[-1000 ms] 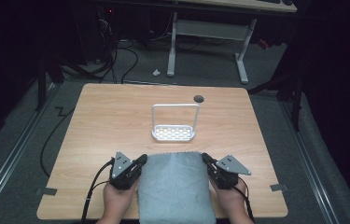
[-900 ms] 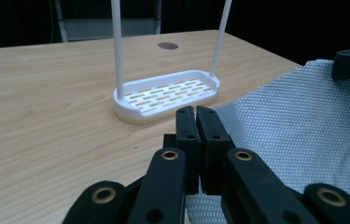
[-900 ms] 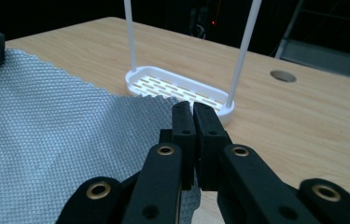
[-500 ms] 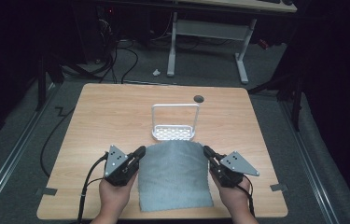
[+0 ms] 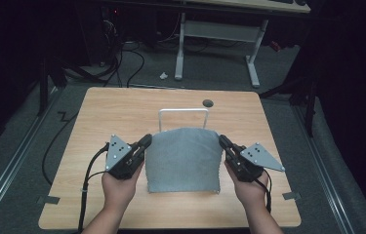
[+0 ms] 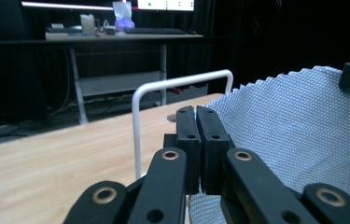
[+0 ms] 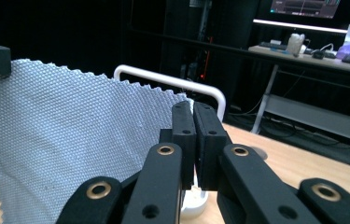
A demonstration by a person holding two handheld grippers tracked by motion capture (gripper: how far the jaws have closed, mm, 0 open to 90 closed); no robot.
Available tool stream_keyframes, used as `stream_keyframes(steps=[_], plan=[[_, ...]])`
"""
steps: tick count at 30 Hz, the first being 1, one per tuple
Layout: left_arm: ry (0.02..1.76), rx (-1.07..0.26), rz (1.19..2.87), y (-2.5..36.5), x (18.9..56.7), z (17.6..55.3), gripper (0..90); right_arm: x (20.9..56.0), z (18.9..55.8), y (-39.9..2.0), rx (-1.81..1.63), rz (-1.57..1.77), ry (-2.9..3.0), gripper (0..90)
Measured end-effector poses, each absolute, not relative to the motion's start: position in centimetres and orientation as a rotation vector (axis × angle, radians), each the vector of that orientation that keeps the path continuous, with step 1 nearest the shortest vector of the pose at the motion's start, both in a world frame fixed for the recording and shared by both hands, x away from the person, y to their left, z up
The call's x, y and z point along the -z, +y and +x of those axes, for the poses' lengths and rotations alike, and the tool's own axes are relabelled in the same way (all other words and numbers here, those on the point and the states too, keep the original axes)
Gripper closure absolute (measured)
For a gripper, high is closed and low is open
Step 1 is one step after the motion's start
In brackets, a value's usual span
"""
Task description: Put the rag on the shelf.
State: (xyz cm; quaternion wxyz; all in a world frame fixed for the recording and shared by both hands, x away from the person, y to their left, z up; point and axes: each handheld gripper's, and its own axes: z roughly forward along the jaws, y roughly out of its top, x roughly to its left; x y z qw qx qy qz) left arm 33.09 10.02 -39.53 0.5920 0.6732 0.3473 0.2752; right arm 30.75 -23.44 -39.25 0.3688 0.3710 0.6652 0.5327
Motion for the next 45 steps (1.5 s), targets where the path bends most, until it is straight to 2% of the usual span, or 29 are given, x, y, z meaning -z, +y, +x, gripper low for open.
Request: stream_keyframes(steps=[23, 45], plan=[[0.802, -0.703, 1.557, 9.3, 36.4, 38.1, 88.9, 36.1, 35.5, -24.3, -1.388, 1.029, 1.643, 89.4], [0.843, -0.803, 1.564, 9.1, 33.9, 45.0, 88.8, 33.3, 42.5, -23.6, -1.379, 1.023, 1.623, 89.4]])
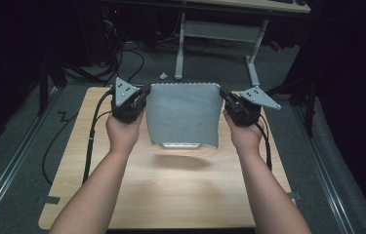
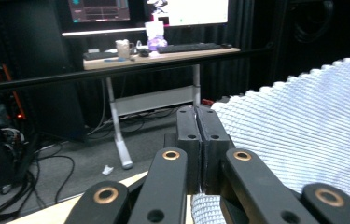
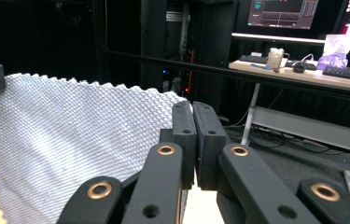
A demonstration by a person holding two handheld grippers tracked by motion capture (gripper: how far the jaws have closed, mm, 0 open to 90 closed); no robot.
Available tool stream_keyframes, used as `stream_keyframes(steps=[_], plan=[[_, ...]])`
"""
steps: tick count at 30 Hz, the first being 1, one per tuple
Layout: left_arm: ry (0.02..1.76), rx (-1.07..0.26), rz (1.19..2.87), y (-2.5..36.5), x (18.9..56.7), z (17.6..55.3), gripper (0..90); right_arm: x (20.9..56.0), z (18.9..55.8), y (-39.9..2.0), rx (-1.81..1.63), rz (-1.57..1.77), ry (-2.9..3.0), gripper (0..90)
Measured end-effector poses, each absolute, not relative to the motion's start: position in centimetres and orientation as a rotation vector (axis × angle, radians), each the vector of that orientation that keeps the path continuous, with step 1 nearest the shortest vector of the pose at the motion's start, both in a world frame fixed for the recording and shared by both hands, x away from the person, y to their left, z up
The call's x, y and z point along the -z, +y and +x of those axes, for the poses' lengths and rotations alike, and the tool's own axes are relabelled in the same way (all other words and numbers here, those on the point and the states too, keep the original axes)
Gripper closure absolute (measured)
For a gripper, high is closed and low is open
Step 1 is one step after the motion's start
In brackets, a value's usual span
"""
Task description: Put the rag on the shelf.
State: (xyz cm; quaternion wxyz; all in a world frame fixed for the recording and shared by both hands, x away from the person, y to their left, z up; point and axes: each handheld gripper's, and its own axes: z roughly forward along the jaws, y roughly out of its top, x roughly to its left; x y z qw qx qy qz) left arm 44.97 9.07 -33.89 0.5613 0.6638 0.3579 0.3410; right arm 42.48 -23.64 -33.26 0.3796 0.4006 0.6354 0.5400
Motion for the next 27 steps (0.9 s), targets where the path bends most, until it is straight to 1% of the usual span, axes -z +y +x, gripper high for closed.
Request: stream_keyframes(steps=[7, 13, 14, 17, 18, 25, 27], plan=[[0.864, -0.827, 1.595, 8.7, 33.9, 47.1, 88.9, 33.1, 44.0, -23.6, -1.368, 1.03, 1.625, 89.4], [0.939, -0.814, 1.628, 8.2, 35.2, 49.2, 88.9, 33.7, 46.3, -23.3, -1.338, 1.052, 1.654, 89.4], [0.952, -0.803, 1.648, 8.1, 35.8, 49.7, 88.9, 34.2, 47.0, -23.3, -1.322, 1.064, 1.67, 89.5], [0.96, -0.781, 1.677, 7.9, 36.4, 50.1, 88.9, 34.8, 47.7, -23.4, -1.301, 1.08, 1.686, 89.5], [0.969, -0.761, 1.696, 7.8, 37.1, 50.3, 88.9, 35.6, 48.2, -23.5, -1.28, 1.1, 1.699, 89.4], [0.977, -0.715, 1.75, 7.8, 39.1, 50.4, 88.9, 37.7, 48.7, -24.0, -1.266, 1.132, 1.737, 89.4], [0.995, -0.672, 1.771, 7.9, 39.7, 50.5, 88.9, 38.5, 48.9, -23.9, -1.244, 1.14, 1.763, 89.4]])
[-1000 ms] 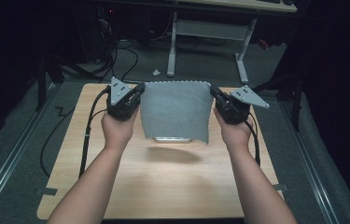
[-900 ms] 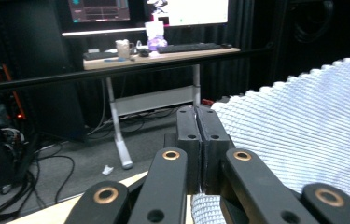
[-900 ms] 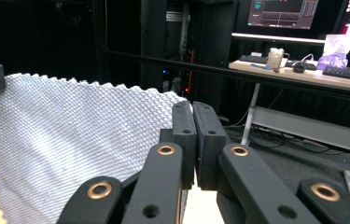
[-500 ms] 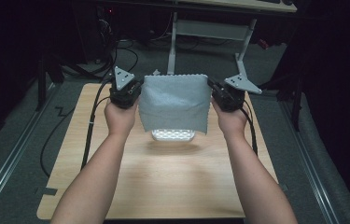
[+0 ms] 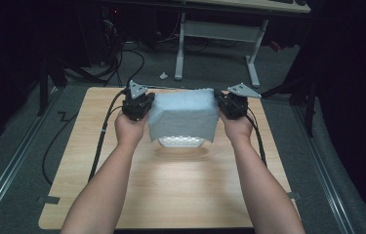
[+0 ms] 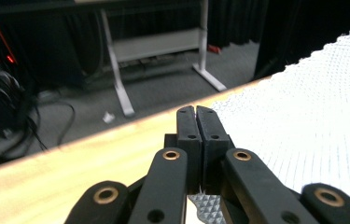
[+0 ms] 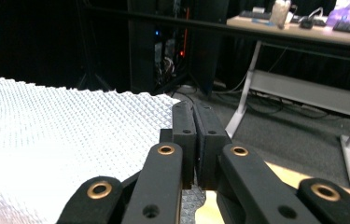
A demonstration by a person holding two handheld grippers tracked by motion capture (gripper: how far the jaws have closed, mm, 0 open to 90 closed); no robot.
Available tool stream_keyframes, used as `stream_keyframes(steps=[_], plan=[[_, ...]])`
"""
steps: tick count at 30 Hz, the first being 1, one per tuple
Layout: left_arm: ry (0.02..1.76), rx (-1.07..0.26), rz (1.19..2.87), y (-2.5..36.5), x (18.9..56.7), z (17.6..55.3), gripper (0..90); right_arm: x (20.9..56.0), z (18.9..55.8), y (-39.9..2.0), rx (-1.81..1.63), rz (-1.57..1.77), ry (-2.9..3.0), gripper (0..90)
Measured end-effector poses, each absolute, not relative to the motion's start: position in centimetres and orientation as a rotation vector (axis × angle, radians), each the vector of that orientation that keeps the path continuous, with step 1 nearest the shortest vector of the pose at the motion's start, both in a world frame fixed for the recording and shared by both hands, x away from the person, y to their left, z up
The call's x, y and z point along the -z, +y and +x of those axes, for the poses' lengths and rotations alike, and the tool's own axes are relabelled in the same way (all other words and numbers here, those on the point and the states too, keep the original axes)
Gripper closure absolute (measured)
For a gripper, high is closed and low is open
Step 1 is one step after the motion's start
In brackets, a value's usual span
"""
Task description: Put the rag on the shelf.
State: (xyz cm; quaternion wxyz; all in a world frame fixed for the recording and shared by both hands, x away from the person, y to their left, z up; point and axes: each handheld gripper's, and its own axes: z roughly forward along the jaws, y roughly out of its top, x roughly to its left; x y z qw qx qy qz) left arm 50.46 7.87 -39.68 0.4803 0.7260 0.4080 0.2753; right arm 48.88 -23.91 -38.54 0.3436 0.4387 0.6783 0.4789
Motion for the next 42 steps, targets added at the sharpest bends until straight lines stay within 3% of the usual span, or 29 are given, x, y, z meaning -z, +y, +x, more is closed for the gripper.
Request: stream_keyframes(steps=[21, 42], plan=[[0.962, -0.576, 1.858, 7.9, 44.4, 48.4, 88.9, 43.4, 47.1, -23.6, -1.211, 1.146, 1.868, 89.4], [0.967, -0.537, 1.87, 8.3, 46.8, 47.2, 88.8, 45.8, 46.1, -23.3, -1.182, 1.152, 1.908, 89.3]])
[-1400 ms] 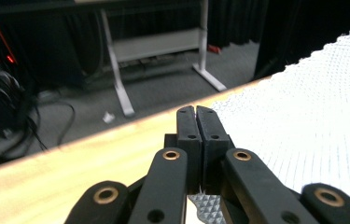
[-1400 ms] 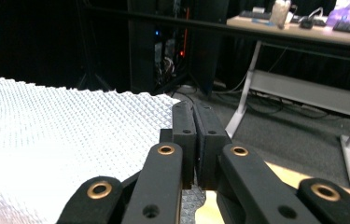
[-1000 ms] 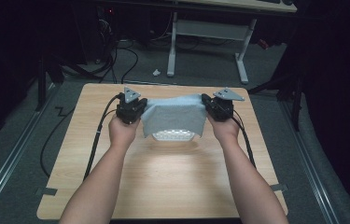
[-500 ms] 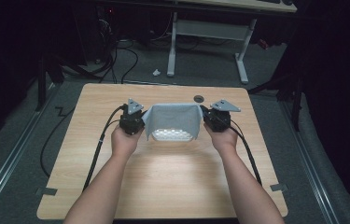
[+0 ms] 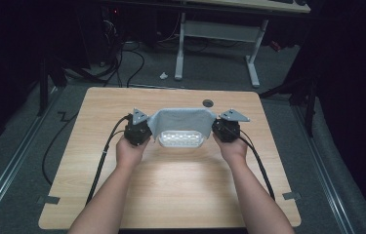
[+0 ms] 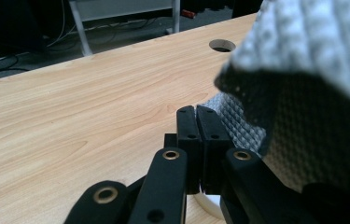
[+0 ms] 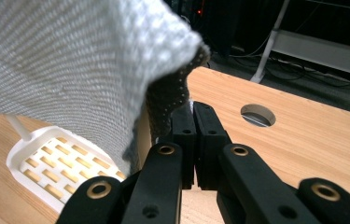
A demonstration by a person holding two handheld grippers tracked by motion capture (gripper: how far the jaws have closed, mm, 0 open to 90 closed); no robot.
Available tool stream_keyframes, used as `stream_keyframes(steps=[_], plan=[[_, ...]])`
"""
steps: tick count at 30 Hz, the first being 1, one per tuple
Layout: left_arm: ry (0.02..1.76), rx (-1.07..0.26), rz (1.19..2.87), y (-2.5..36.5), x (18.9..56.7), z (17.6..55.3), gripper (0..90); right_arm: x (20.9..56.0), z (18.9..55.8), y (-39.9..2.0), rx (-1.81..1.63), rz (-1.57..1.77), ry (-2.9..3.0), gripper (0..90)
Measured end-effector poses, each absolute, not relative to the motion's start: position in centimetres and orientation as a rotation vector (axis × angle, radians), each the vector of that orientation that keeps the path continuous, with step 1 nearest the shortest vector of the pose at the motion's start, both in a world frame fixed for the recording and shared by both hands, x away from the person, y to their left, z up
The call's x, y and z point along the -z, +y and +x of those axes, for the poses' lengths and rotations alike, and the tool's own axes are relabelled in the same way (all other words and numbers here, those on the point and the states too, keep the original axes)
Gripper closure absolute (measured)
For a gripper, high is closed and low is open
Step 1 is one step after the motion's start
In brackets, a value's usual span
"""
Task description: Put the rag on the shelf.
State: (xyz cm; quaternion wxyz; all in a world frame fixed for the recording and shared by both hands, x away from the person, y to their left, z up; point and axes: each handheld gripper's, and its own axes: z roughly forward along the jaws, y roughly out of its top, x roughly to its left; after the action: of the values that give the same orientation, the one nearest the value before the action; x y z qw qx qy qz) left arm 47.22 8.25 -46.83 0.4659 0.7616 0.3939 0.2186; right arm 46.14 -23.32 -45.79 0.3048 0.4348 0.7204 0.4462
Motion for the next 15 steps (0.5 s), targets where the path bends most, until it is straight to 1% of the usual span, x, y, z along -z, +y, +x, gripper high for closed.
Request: stream_keyframes(steps=[15], plan=[[0.992, -0.497, 1.869, 8.5, 47.7, 47.3, 88.0, 47.2, 45.8, -23.5, -1.164, 1.168, 1.928, 89.0]])
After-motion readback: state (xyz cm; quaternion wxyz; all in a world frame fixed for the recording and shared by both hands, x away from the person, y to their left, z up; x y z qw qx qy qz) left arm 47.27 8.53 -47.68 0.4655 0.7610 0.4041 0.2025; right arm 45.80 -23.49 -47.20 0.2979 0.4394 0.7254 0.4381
